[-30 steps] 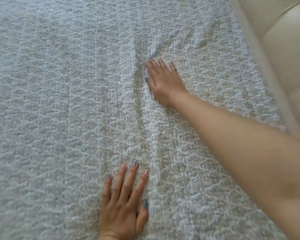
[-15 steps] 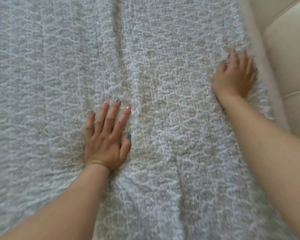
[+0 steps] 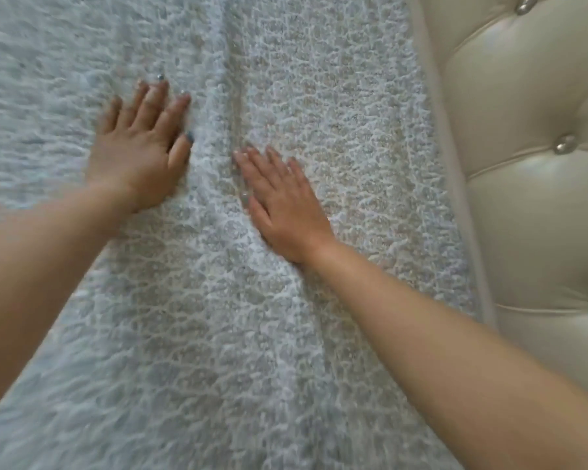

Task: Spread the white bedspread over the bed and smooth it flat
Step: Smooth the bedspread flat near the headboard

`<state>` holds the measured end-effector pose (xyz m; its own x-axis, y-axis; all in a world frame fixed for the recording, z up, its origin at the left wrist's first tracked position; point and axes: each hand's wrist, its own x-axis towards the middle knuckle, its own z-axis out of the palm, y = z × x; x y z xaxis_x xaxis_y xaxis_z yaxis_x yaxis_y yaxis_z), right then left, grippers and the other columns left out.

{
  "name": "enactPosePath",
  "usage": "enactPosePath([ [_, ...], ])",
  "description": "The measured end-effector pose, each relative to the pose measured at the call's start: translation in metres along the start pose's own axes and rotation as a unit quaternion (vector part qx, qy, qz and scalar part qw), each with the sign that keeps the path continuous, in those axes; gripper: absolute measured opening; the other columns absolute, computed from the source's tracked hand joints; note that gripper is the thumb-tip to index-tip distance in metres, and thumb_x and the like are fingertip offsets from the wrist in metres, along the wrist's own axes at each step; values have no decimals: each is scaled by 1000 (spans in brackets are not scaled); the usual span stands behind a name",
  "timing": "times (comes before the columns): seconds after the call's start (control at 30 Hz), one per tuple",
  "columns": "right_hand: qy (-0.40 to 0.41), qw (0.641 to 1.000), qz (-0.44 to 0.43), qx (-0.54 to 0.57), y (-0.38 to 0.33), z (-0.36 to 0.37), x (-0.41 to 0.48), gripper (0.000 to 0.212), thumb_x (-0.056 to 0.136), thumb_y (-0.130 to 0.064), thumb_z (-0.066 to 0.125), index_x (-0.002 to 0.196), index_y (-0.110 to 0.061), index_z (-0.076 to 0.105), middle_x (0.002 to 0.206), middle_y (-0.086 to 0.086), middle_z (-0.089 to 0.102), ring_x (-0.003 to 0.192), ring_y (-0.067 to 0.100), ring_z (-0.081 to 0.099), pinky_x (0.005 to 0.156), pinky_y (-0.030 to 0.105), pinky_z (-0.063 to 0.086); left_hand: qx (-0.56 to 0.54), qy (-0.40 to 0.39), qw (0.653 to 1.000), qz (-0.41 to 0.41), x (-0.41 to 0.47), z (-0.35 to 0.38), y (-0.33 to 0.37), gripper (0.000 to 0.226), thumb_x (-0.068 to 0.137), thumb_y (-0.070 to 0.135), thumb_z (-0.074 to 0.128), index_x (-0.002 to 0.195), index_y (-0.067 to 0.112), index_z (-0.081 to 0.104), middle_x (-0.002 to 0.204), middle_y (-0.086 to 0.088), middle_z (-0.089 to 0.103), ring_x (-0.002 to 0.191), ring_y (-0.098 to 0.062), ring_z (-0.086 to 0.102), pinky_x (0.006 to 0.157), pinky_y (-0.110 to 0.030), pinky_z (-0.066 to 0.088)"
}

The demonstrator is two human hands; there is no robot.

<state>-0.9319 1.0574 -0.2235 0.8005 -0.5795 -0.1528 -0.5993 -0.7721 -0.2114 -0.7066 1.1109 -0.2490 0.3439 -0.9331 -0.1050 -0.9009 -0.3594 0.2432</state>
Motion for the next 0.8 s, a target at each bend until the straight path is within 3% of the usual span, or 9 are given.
enactPosePath([
  [0.03, 38, 999, 23, -18, 13, -4, -17, 54, 102, -37, 21, 153, -28, 7, 162, 0, 2, 149, 21, -4, 121, 47, 1, 5, -11, 1000, -2, -27, -1, -1, 57, 99, 47, 15, 153, 32, 9, 162, 2, 2, 149, -17, -2, 120, -41, -1],
  [0.1, 121, 973, 192, -46, 56, -15, -44, 55, 101, -37, 25, 153, -27, 10, 162, 2, 3, 149, 24, 0, 120, 49, 4, 8, -20, 1000, -3, -75, -1, 0, 59, 97, 50, 10, 153, 32, 9, 162, 2, 4, 149, -17, 0, 120, -41, 0],
  [0.17, 74, 931, 355, -29, 75, -19, -71, 59, 100, -44, 22, 153, -28, 3, 162, 2, -4, 149, 26, -4, 120, 52, 3, -2, -30, 999, -14, -127, -2, 2, 61, 95, 51, 8, 153, 32, 9, 162, 3, 4, 149, -16, -2, 120, -41, -2],
  [0.2, 32, 927, 372, -26, 70, -13, -82, 60, 99, -47, 19, 153, -28, -1, 162, 1, -8, 149, 27, -8, 120, 52, 0, -3, -37, 999, -17, -148, 1, 5, 60, 95, 50, 8, 153, 32, 8, 162, 4, 1, 148, -15, -5, 120, -41, -4],
  [0.3, -9, 967, 254, -11, -6, 19, -117, 61, 99, -50, 11, 153, -25, -5, 161, 0, -12, 148, 25, -13, 119, 47, -8, 6, -40, 999, -7, -211, 11, 11, 58, 98, 45, 12, 153, 29, 8, 161, 4, -2, 148, -13, -9, 119, -39, -9],
  [0.4, -36, 988, 149, 0, -92, 41, -156, 58, 100, -39, 9, 153, -21, -8, 161, -1, -11, 148, 22, -14, 120, 48, -3, 6, -51, 999, 16, -267, 21, 16, 58, 98, 40, 20, 153, 26, 14, 161, 1, 5, 148, -16, 0, 120, -44, 0],
  [0.53, -89, 985, 141, 37, -141, 50, -201, 66, 101, -42, 20, 151, -16, -16, 159, 0, -22, 145, 15, -25, 119, 39, -14, -21, -89, 995, 26, -347, 29, 27, 58, 97, 38, 28, 152, 24, 21, 160, -2, 16, 148, -22, 11, 118, -48, 12],
  [0.67, -196, 976, 91, -20, -178, 45, -227, 66, 101, -39, 23, 151, -16, -14, 158, 4, -22, 141, 30, -31, 118, 44, -14, -63, -164, 982, -65, -434, 16, 25, 61, 94, 37, 36, 152, 28, 22, 160, 1, 13, 147, -22, 16, 116, -45, 14],
  [0.8, -281, 956, 20, -81, -225, 21, -233, 65, 99, -25, 34, 153, -16, -1, 160, 11, -11, 146, 32, -19, 118, 51, -5, -165, -232, 938, -196, -495, -20, 35, 61, 97, 30, 40, 152, 32, 13, 161, 6, -7, 149, -18, -5, 120, -42, 0],
])
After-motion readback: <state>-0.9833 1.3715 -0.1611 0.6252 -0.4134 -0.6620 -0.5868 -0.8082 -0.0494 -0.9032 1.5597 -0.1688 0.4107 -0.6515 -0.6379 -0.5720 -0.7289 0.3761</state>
